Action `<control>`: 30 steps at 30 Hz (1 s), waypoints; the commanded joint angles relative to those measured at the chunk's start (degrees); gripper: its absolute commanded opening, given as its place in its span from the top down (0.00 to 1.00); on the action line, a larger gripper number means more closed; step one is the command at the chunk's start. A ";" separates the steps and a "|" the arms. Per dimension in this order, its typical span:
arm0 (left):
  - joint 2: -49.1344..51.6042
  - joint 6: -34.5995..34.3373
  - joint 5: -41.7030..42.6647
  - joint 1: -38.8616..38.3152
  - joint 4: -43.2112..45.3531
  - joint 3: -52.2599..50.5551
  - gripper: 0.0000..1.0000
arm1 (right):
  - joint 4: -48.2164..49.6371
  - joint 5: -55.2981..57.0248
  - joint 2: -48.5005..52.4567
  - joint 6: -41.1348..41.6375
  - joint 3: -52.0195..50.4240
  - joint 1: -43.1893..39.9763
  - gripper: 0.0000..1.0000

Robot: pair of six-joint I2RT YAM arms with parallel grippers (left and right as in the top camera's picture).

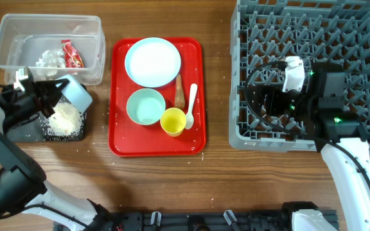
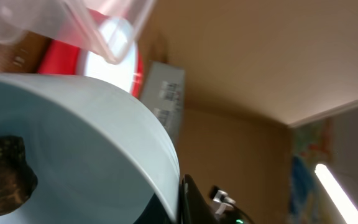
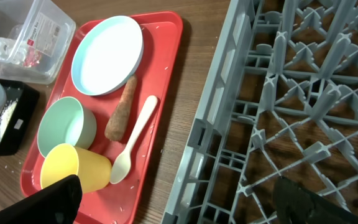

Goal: Sort waste into correct bins and load items into the dishwasher rack
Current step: 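Grasp the blue bowl with the left gripper and lift it, then tip the blue bowl over the black tray to dump the brown scrap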

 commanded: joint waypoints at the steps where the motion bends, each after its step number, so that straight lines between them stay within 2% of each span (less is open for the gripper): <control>1: 0.09 0.37 10.69 0.46 -3.30 0.52 0.96 | -0.09 -0.72 0.44 0.42 0.83 0.28 0.00; 5: 0.04 -6.12 10.71 0.48 -3.74 0.55 0.96 | -0.09 -0.70 0.44 0.39 0.83 0.28 0.00; 8: 0.04 -7.65 10.69 1.53 -3.72 0.55 0.96 | -0.09 -0.70 0.44 0.39 0.83 0.28 0.00; 9: 0.04 -9.22 10.69 2.84 -3.34 0.55 0.96 | -0.09 -0.72 0.44 0.39 0.83 0.28 0.00; 11: 0.04 -13.03 10.62 7.87 2.95 0.55 0.96 | -0.09 -0.70 0.44 0.33 0.83 0.28 0.00; 13: 0.04 -13.00 10.51 10.95 3.28 0.55 0.96 | -0.07 -0.70 0.44 0.35 0.83 0.28 0.00; 15: -0.07 -7.54 10.58 11.34 -2.34 0.55 0.96 | 0.28 -0.70 0.44 0.39 0.83 0.28 0.00; 17: -0.85 4.57 9.79 8.68 -10.23 0.55 0.96 | 0.42 -0.70 0.44 0.37 0.83 0.28 0.00; 19: -1.90 14.82 2.38 4.11 -17.38 0.55 0.96 | 0.42 -0.70 0.44 0.39 0.83 0.28 0.00; 22: -2.78 17.79 -16.00 -5.73 -21.09 0.52 0.96 | 0.50 -0.70 0.44 0.39 0.83 0.28 0.00; 23: -2.78 17.77 -18.32 -8.55 -20.96 0.55 0.96 | 0.66 -0.70 0.44 0.39 0.83 0.28 0.00; 25: -2.91 15.34 -22.05 -15.08 -18.82 0.55 0.96 | 0.92 -0.70 0.44 1.38 0.83 0.28 0.00; 30: -10.43 -0.42 -41.16 -23.82 -11.82 0.55 0.96 | 0.94 -0.70 0.44 1.44 0.83 0.28 0.00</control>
